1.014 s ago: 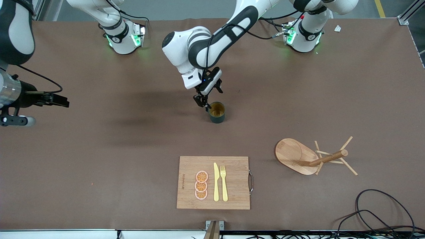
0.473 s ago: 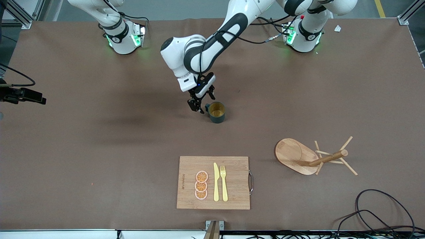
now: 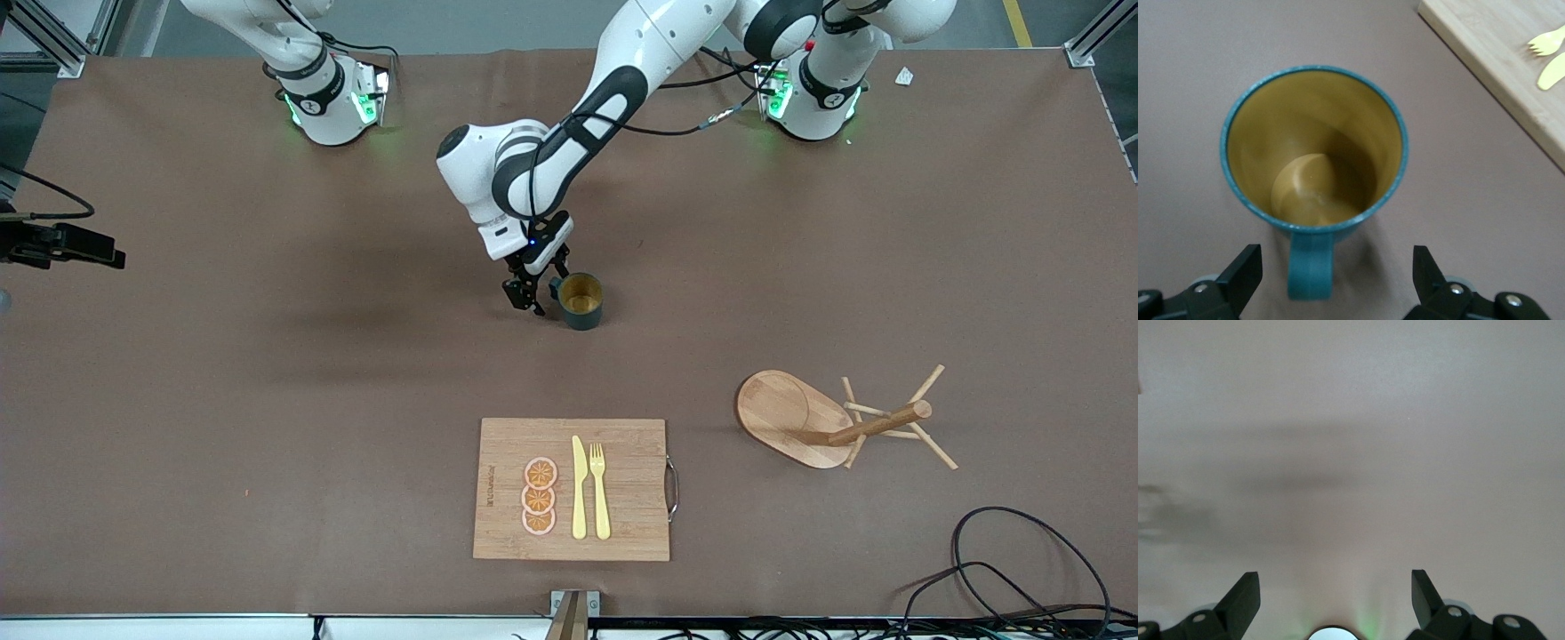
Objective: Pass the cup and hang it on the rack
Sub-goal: 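Lower the left gripper and grasp the mug by its handle, then lift the mug with the left gripper and carry it to the rack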
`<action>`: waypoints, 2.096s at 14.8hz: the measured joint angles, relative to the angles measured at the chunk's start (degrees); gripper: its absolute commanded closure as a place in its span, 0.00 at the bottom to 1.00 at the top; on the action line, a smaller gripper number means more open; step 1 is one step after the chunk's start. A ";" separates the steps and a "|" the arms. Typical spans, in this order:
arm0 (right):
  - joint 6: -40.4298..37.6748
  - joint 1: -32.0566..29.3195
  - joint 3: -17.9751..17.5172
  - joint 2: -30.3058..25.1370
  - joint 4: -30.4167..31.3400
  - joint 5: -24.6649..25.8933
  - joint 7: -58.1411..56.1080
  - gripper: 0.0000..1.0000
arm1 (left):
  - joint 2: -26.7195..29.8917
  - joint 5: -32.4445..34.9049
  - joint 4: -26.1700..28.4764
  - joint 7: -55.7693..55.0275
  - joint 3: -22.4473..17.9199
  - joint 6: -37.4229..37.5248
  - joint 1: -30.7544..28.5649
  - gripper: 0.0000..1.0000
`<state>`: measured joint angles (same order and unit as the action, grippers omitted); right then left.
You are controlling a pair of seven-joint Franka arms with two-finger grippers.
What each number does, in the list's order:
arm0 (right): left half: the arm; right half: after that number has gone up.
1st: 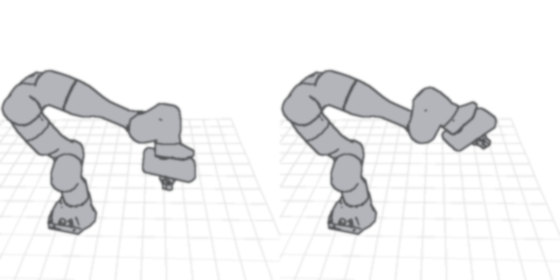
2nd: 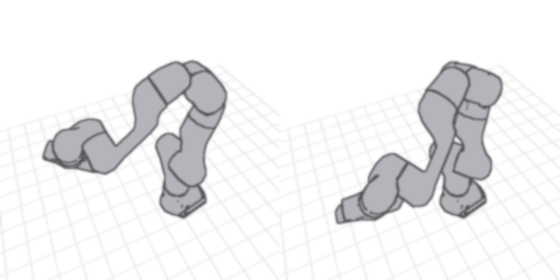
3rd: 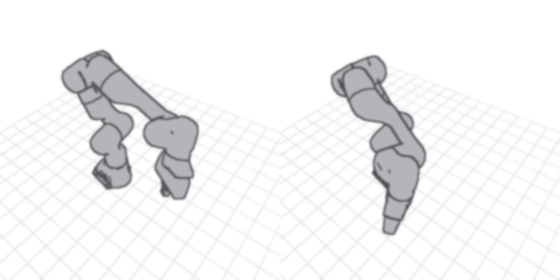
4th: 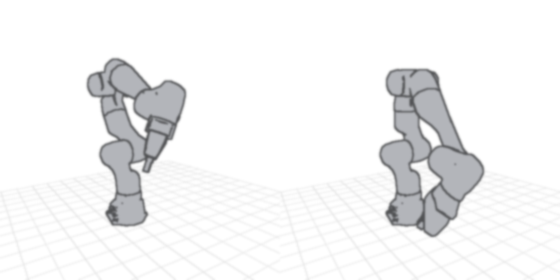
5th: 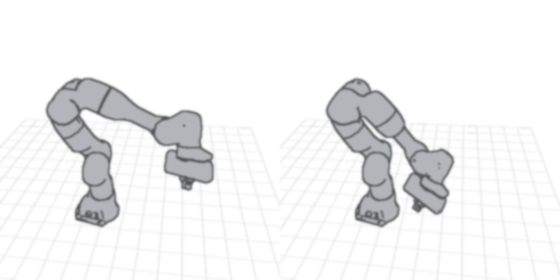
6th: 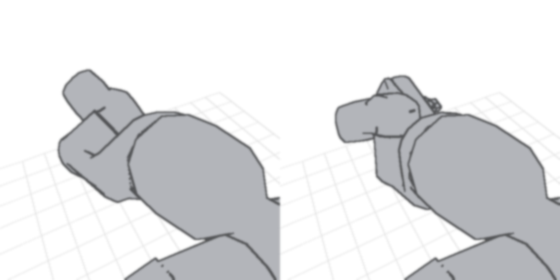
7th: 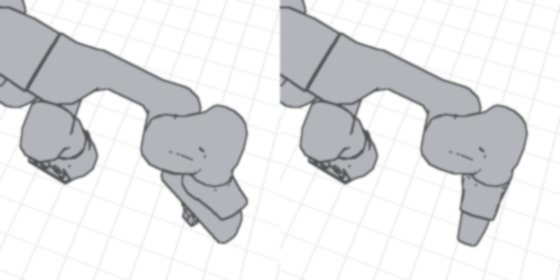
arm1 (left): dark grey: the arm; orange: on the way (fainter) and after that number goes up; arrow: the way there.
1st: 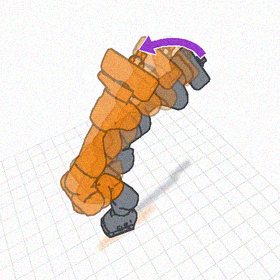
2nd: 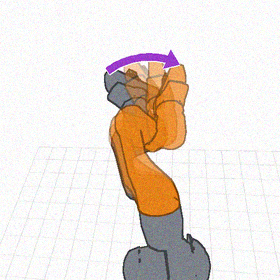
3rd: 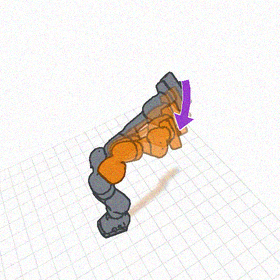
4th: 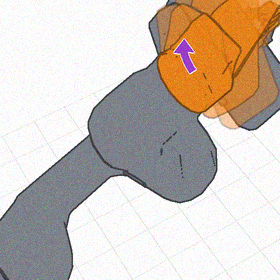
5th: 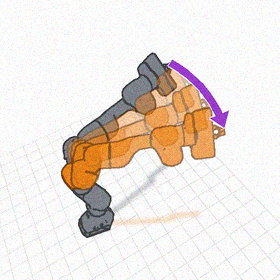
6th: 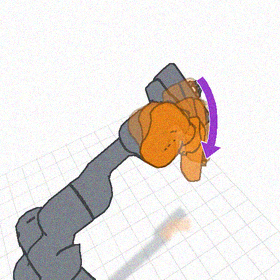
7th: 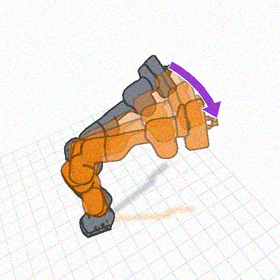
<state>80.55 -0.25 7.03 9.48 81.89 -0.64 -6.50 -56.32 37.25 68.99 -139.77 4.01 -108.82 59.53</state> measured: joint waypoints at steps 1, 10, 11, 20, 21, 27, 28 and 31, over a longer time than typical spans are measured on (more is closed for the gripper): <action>-0.06 0.00 0.00 0.04 0.00 0.00 0.00 0.00 | -0.46 0.00 -0.01 -0.01 -0.04 -0.04 0.00 0.05; 0.08 1.22 -1.61 -0.66 -0.73 -0.37 4.00 0.00 | -1.91 0.00 -0.13 -0.57 -0.05 -1.73 0.35 0.77; -0.05 1.44 -1.71 -1.21 -0.90 -0.37 4.15 0.00 | -1.91 0.00 -0.27 -0.59 -0.05 -1.85 0.46 0.88; -1.98 1.38 -1.72 -9.52 1.72 -0.27 4.18 0.00 | -0.76 -1.01 -2.25 3.44 0.03 -4.43 -1.43 1.00; -2.28 1.38 -1.72 -10.03 1.83 -0.27 4.18 0.00 | 0.39 -3.05 -2.72 5.67 0.21 -4.48 -2.72 1.00; -3.43 1.38 -1.82 -11.39 2.09 -0.27 4.17 0.00 | 9.58 -22.14 -3.11 20.06 0.42 -9.52 -12.28 1.00; -3.43 1.38 -1.83 -11.40 2.20 -0.27 4.17 0.00 | 10.61 -25.31 -3.10 21.70 0.44 -11.29 -13.72 1.00; -3.40 1.38 -1.83 -11.39 2.58 0.01 3.99 0.00 | 13.31 -33.85 -2.94 28.32 0.89 -15.12 -17.75 1.00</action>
<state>77.15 1.13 5.21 -1.91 84.46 -0.63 -2.52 -43.02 3.41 66.06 -111.45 4.90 -123.94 41.77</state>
